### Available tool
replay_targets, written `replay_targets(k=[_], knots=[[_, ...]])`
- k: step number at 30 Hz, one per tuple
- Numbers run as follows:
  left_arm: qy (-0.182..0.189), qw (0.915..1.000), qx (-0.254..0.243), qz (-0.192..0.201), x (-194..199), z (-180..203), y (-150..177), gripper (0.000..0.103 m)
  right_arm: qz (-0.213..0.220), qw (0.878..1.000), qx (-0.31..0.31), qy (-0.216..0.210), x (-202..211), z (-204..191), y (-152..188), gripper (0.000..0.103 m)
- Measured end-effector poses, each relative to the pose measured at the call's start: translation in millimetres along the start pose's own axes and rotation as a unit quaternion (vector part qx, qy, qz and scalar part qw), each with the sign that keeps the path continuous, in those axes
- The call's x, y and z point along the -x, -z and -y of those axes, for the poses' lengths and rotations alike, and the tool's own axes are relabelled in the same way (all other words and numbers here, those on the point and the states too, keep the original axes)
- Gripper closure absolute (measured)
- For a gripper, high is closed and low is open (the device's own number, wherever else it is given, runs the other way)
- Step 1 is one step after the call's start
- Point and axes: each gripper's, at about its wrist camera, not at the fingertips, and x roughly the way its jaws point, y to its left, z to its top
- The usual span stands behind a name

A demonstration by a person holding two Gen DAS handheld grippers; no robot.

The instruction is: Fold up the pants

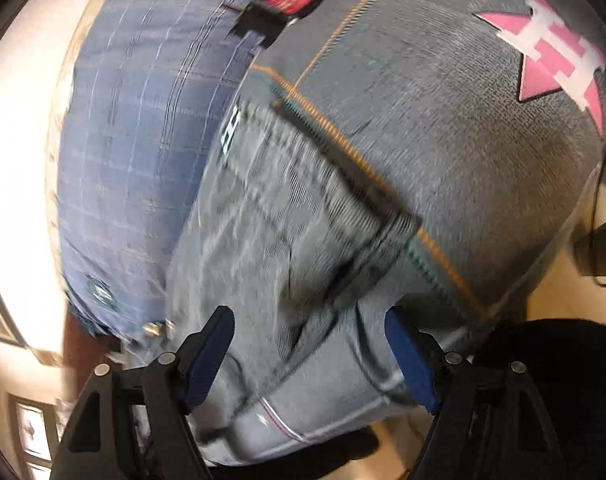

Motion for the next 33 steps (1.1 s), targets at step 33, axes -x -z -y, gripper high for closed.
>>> replay_targets(k=[33], knots=[[0.04,0.9945,-0.096,-0.012,-45.9,141.9,-32.1,0.005,0.028,0.994,0.064,0.081,-10.9,-16.8,-33.1,0.063]])
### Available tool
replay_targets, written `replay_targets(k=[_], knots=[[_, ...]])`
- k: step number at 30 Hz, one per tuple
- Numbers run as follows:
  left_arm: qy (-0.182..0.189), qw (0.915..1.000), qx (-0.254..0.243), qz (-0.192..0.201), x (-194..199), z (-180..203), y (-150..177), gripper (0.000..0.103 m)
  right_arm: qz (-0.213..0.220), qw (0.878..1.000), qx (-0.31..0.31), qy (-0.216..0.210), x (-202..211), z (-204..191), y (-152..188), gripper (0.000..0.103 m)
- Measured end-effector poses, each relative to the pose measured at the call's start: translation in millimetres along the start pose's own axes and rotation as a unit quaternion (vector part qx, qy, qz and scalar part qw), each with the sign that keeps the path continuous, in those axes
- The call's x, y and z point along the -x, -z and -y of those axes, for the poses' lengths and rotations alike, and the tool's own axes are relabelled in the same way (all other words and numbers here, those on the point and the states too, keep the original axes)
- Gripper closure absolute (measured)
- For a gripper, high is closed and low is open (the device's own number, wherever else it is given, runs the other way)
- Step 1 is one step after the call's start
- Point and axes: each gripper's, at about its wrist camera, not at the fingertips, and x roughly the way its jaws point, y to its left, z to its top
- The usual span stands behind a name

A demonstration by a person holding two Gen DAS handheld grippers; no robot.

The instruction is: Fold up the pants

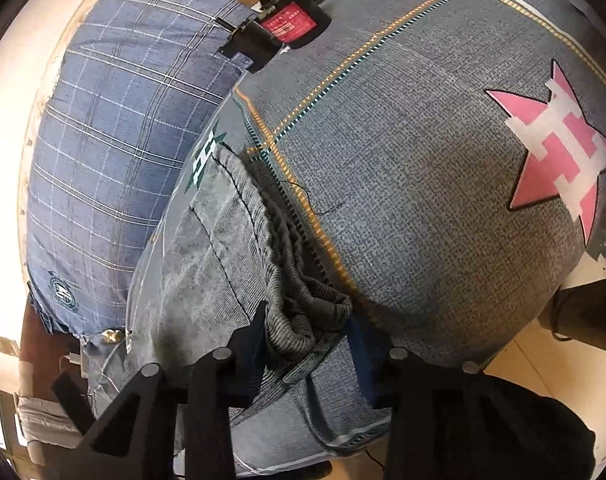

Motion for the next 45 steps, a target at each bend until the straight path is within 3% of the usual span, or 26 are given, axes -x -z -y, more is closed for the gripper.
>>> replay_targets(k=[3,8,15,19,25,29,31,33,35,38,42,44,45], knots=[[0.003,0.9999,0.004,0.015,6.0,-1.1,-0.6,0.005,0.001,1.0,0.009,0.008,-0.6,-2.2,0.2,0.063],[0.005,0.9999,0.014,-0.008,-6.3,-2.0,6.5,0.005,0.002,0.999,0.021,0.025,-2.9,-7.6,-1.1,0.064],[0.014,0.9997,0.016,0.015,7.5,-2.6,5.8,0.005,-0.003,0.999,0.03,0.044,-5.4,-11.3,-3.5,0.064],[0.012,0.9998,0.006,-0.016,-12.1,1.5,11.4,0.005,-0.005,0.998,0.034,0.056,-7.3,-15.3,-4.6,0.064],[0.013,0.9999,0.004,-0.007,-9.2,1.0,14.3,0.005,-0.009,0.997,0.04,0.068,-10.5,-20.6,-6.5,0.064],[0.018,0.9995,0.017,0.02,8.3,-6.5,12.9,0.005,-0.01,0.996,0.045,0.073,-12.8,-22.4,-7.9,0.064],[0.018,0.9997,0.014,0.008,2.8,-5.3,13.8,0.005,-0.011,0.996,0.047,0.074,-13.8,-22.7,-8.3,0.064],[0.009,0.9995,-0.008,-0.028,-15.3,1.5,19.2,0.005,-0.012,0.996,0.049,0.076,-14.2,-23.5,-9.1,0.065],[0.006,0.9999,-0.007,-0.009,-14.8,1.3,23.6,0.002,-0.014,0.995,0.053,0.079,-14.7,-24.6,-9.7,0.065],[0.014,0.9997,-0.001,-0.021,-9.4,-2.0,20.5,0.003,-0.016,0.995,0.058,0.084,-15.9,-26.4,-11.2,0.065],[0.018,0.9998,0.006,0.009,7.2,-5.6,20.9,0.003,-0.018,0.994,0.06,0.085,-16.2,-26.5,-11.8,0.065],[0.016,0.9998,0.003,-0.007,-1.9,-4.2,23.4,0.003,-0.019,0.994,0.059,0.084,-16.5,-26.2,-12.1,0.065],[0.019,0.9992,-0.007,-0.036,-13.9,0.4,27.5,0.002,-0.019,0.994,0.06,0.085,-17.0,-26.8,-12.7,0.065]])
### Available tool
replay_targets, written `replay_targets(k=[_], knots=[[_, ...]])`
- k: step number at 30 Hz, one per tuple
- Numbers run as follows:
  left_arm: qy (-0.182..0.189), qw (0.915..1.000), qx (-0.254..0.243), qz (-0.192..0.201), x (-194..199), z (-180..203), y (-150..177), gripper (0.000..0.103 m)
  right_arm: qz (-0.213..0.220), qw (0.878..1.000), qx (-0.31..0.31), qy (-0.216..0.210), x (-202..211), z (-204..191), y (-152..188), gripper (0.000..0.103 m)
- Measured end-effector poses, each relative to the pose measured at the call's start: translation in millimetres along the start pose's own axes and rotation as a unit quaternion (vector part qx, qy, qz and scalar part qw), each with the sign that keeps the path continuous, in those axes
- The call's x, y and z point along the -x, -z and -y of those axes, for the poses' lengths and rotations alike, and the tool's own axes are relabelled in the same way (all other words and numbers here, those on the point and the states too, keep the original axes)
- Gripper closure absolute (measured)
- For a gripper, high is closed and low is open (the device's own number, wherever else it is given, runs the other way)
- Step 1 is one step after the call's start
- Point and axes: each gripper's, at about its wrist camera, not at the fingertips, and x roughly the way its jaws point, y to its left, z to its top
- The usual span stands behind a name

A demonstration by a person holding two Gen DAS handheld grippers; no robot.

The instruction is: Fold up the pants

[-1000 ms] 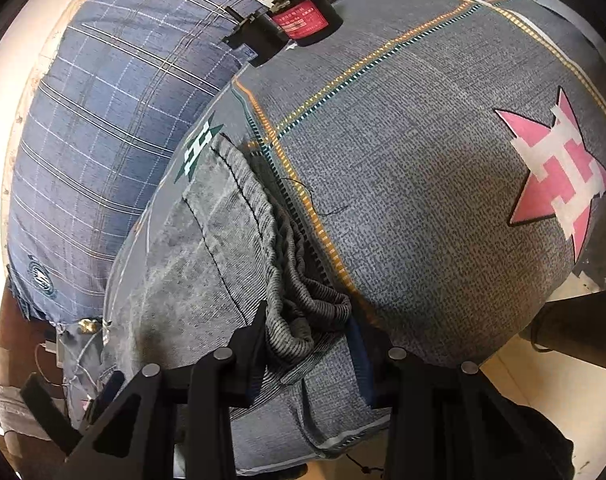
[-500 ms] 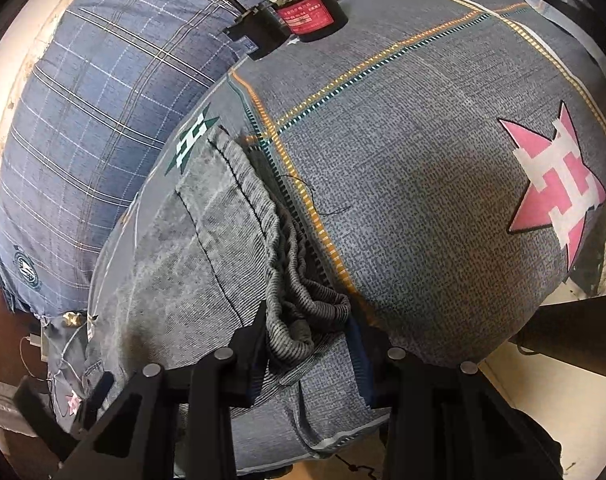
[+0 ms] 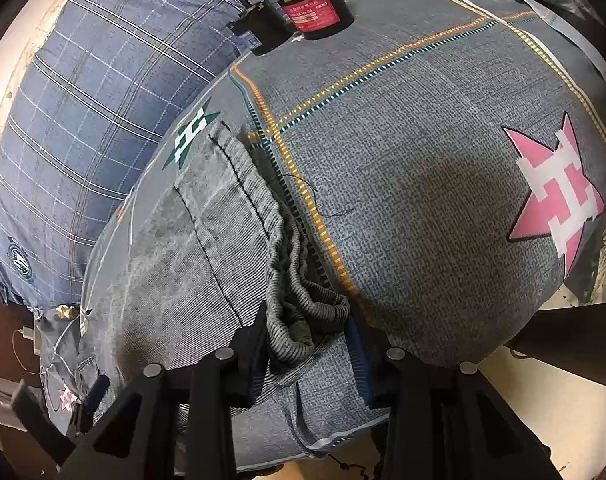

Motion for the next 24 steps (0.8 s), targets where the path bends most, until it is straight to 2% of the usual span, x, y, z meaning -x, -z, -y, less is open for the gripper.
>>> replay_targets(k=[2,8,12,15,16,17,19,20,24], knots=[[-0.003,0.9997,-0.006,0.024,-0.5,1.0,4.6,0.0,-0.001,1.0,0.002,0.0,0.5,-0.7,-0.8,0.067],[-0.002,0.9997,-0.004,0.023,0.3,0.9,6.2,0.0,0.009,1.0,0.016,0.004,9.5,-10.2,0.7,0.071],[0.016,0.9998,0.007,0.008,5.9,-5.3,3.6,0.001,0.023,0.999,0.037,0.008,20.8,-21.6,1.4,0.072],[0.01,0.9986,0.029,0.043,28.9,-19.8,3.9,0.001,0.031,0.998,0.052,0.015,27.0,-29.9,2.1,0.072],[0.008,0.9985,0.032,0.044,30.8,-21.4,5.4,0.001,0.032,0.998,0.054,0.017,27.4,-31.0,1.8,0.072],[0.007,0.9986,0.033,0.04,27.5,-23.6,5.8,0.001,0.032,0.998,0.056,0.02,27.4,-32.4,1.7,0.072],[-0.002,0.9999,0.007,-0.01,-0.6,-17.8,9.7,0.0,0.035,0.997,0.061,0.023,28.3,-35.6,2.2,0.072],[-0.003,0.9999,0.005,0.015,0.4,-17.0,13.1,0.0,0.037,0.997,0.065,0.023,29.8,-38.5,2.7,0.072],[-0.001,1.0,0.007,0.007,1.1,-16.6,14.0,0.0,0.05,0.995,0.087,0.024,41.3,-55.0,4.2,0.073]])
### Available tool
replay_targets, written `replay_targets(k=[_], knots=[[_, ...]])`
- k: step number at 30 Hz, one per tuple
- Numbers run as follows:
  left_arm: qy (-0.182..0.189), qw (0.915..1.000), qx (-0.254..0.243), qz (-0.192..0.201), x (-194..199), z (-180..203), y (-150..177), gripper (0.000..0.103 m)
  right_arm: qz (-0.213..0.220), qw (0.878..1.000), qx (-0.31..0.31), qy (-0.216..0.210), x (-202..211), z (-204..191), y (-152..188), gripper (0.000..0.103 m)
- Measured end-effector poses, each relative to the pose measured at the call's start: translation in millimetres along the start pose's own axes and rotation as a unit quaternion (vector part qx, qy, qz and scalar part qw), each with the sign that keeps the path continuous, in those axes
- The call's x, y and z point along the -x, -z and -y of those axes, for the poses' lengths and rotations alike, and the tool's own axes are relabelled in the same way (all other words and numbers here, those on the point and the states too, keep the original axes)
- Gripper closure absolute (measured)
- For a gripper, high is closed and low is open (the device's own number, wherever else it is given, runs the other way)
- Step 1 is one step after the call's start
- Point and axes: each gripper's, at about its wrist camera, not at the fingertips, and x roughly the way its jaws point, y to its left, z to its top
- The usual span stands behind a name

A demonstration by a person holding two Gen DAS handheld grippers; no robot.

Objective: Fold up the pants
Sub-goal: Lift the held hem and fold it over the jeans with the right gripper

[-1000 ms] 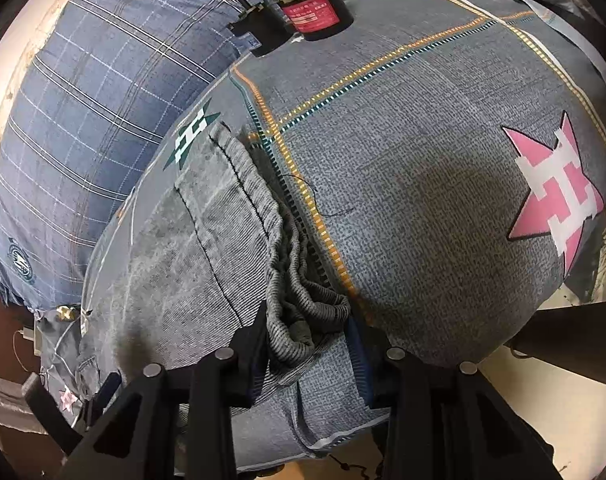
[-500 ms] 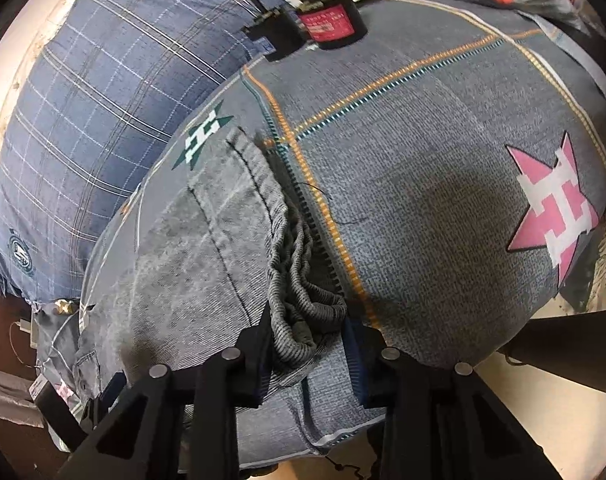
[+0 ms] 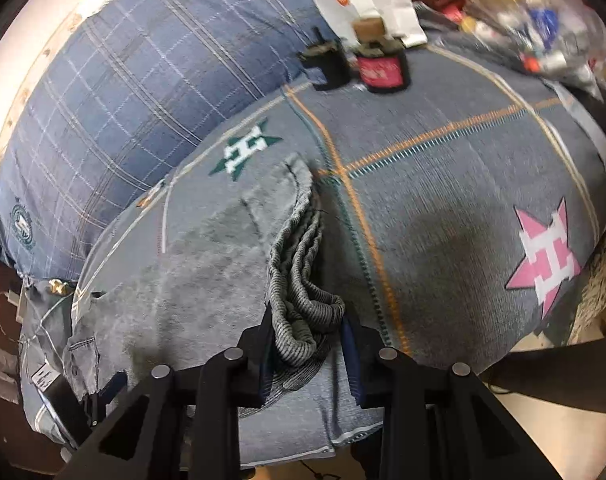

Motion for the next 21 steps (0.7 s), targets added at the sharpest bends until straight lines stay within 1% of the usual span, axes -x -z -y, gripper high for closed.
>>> replay_targets(k=[3,5,6,7,8,9,11,12,14,15,16,17,18,19,20,21], knots=[[0.005,1.0,0.0,0.001,0.1,-3.0,-0.2,0.0,0.014,1.0,0.023,-0.007,12.3,-18.9,-1.3,0.073],[0.023,0.9997,0.01,0.0,3.1,-10.8,-1.7,0.0,0.024,0.998,0.047,-0.017,21.7,-39.3,0.2,0.074],[0.039,0.9989,0.026,0.001,8.7,-19.8,-1.9,0.001,0.028,0.998,0.059,-0.026,26.3,-51.0,1.8,0.074],[0.048,0.998,0.041,0.009,13.5,-27.4,-2.8,0.001,0.034,0.995,0.081,-0.035,32.4,-68.9,5.3,0.074],[0.051,0.9964,0.062,0.027,26.0,-42.4,-1.1,0.001,0.039,0.994,0.098,-0.041,35.6,-83.2,8.8,0.075],[0.047,0.9956,0.072,0.037,31.5,-53.9,-1.7,0.001,0.042,0.991,0.117,-0.051,39.0,-99.3,13.7,0.075],[0.032,0.9914,0.107,0.068,54.5,-87.5,6.4,0.001,0.047,0.983,0.16,-0.074,45.2,-134.9,28.3,0.075],[0.019,0.9876,0.132,0.082,67.3,-112.4,13.3,0.001,0.048,0.979,0.18,-0.086,46.4,-150.8,37.4,0.075],[0.003,0.9823,0.162,0.094,80.5,-140.2,24.9,0.001,0.035,0.968,0.218,-0.118,39.4,-184.9,62.3,0.075],[-0.009,0.9779,0.184,0.098,88.2,-161.4,34.1,0.001,0.028,0.965,0.229,-0.126,33.6,-194.5,71.5,0.075],[-0.017,0.9749,0.198,0.101,93.4,-174.2,41.9,0.001,0.018,0.96,0.24,-0.142,22.9,-206.2,85.3,0.075],[-0.026,0.9727,0.207,0.101,96.0,-185.6,48.3,0.001,0.011,0.959,0.24,-0.154,13.5,-211.8,94.2,0.073],[-0.04,0.97,0.22,0.096,98.0,-194.5,55.6,0.001,-0.003,0.956,0.24,-0.17,-2.5,-217.9,105.7,0.071],[-0.044,0.9685,0.227,0.092,98.3,-202.0,59.6,0.001,-0.015,0.953,0.248,-0.173,-18.2,-221.3,113.0,0.064],[-0.046,0.967,0.235,0.089,98.4,-209.7,63.6,0.001,-0.043,0.948,0.264,-0.172,-41.5,-227.0,124.3,0.042],[-0.047,0.9664,0.238,0.086,96.6,-209.5,62.3,0.001,-0.083,0.946,0.267,-0.165,-68.4,-227.7,134.3,0.036]])
